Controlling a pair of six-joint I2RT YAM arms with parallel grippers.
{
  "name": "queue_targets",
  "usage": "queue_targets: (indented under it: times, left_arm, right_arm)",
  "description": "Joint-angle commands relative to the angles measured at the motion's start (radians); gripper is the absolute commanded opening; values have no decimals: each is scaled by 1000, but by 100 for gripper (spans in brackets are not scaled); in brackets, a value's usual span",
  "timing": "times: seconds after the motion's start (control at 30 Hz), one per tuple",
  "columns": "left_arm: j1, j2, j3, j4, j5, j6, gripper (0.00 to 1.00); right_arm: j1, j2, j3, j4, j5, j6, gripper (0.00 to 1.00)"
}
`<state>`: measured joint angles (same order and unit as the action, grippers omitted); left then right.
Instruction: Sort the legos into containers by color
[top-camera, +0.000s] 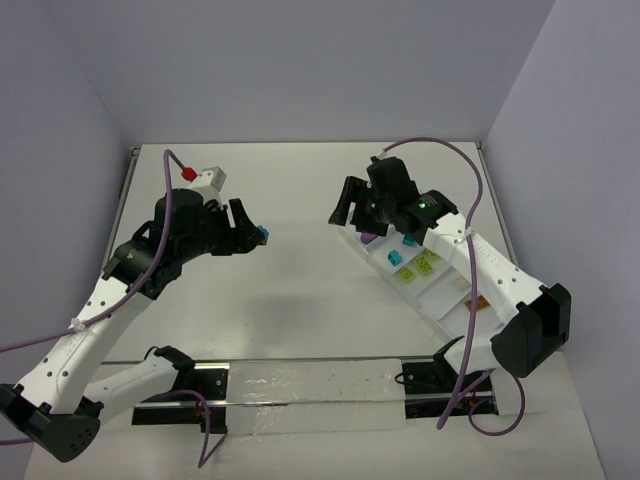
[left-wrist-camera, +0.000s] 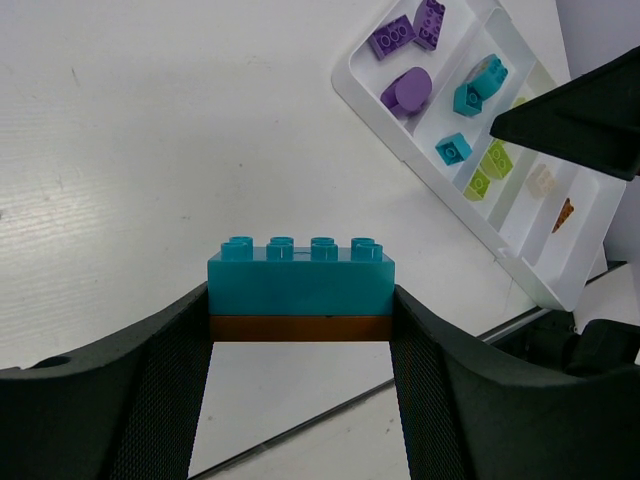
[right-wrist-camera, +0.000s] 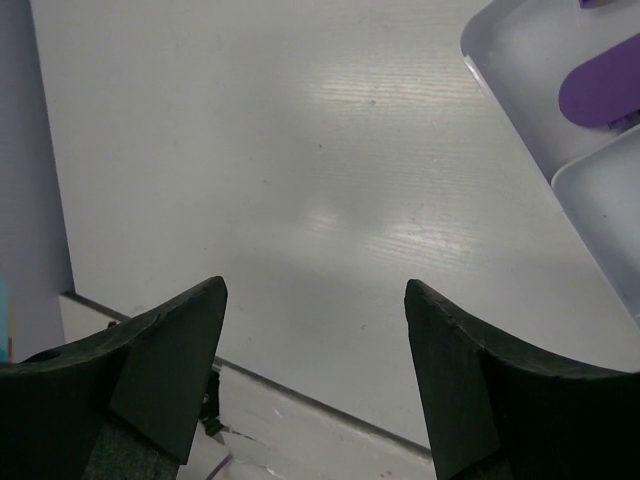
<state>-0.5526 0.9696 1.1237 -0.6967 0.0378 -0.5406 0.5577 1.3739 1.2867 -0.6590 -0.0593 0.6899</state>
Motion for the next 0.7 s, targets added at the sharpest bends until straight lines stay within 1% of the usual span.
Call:
queue_targets:
  times: [0.0,0.1,0.3,0.53,0.67]
  left_arm:
    - [6,-20,44,68,-10,45,0]
    - [6,-7,42,90,1,67,0]
    - [6,-30,-36,167,74,65,0]
    - [5,-27,-71,189,41,98,0]
    - [5,-25,-81,206,57,122,0]
  right_arm:
    - [13,-31,83,7,7,-16,79]
    - [13,-26,109,4,-22,-35,79]
    - [14,-36,107,13,-96,-37,79]
    - [13,-11,149,9,-176,-29,80]
    - [13,35,201,-14,-232,-4,80]
